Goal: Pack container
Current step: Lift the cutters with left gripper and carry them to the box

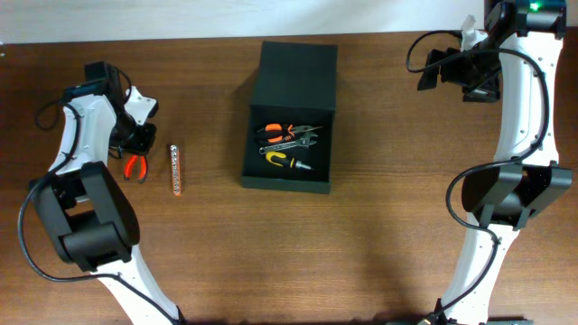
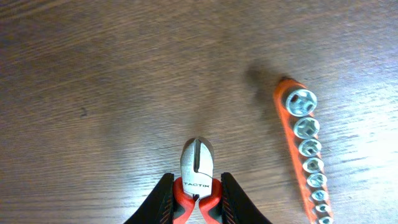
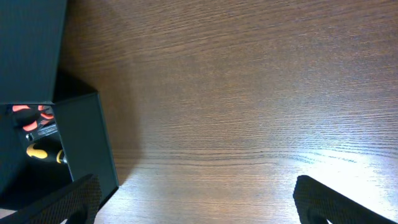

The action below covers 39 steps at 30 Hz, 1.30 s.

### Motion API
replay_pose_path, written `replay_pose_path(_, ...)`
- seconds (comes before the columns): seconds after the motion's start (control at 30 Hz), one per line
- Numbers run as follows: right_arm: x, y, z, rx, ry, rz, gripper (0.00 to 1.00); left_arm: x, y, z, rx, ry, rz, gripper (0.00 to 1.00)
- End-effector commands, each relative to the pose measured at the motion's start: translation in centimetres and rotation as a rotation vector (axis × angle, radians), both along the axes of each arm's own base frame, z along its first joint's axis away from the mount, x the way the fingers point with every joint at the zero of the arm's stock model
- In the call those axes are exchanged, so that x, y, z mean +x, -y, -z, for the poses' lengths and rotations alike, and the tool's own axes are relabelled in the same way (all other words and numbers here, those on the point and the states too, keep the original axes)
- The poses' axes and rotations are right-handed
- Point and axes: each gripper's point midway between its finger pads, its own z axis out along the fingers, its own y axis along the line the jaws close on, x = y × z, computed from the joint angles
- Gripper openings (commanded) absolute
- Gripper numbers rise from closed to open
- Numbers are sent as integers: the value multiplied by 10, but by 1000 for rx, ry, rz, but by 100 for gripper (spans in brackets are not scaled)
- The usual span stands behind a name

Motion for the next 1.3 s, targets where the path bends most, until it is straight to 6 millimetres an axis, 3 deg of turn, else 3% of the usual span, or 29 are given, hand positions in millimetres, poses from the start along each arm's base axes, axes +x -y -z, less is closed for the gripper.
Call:
replay_pose_path(0.0, -3, -1, -15, 1, 35, 4, 99, 6, 11, -7, 8, 0, 60, 2)
replay_pose_path(0.43, -2, -1, -15, 1, 37, 4, 99, 30, 83, -62, 147, 19, 339, 2)
replay_pose_path(0.7, -2, -1, -15, 1, 36, 4, 99, 39, 149, -89, 216, 63, 591, 2)
replay_pose_path(0.87, -3, -1, -15, 1, 35, 4, 99, 29, 194, -97, 223, 55, 761, 2)
replay_pose_path(1.27, -3, -1, -15, 1, 33, 4, 99, -27, 305, -96, 213, 0, 1178, 2)
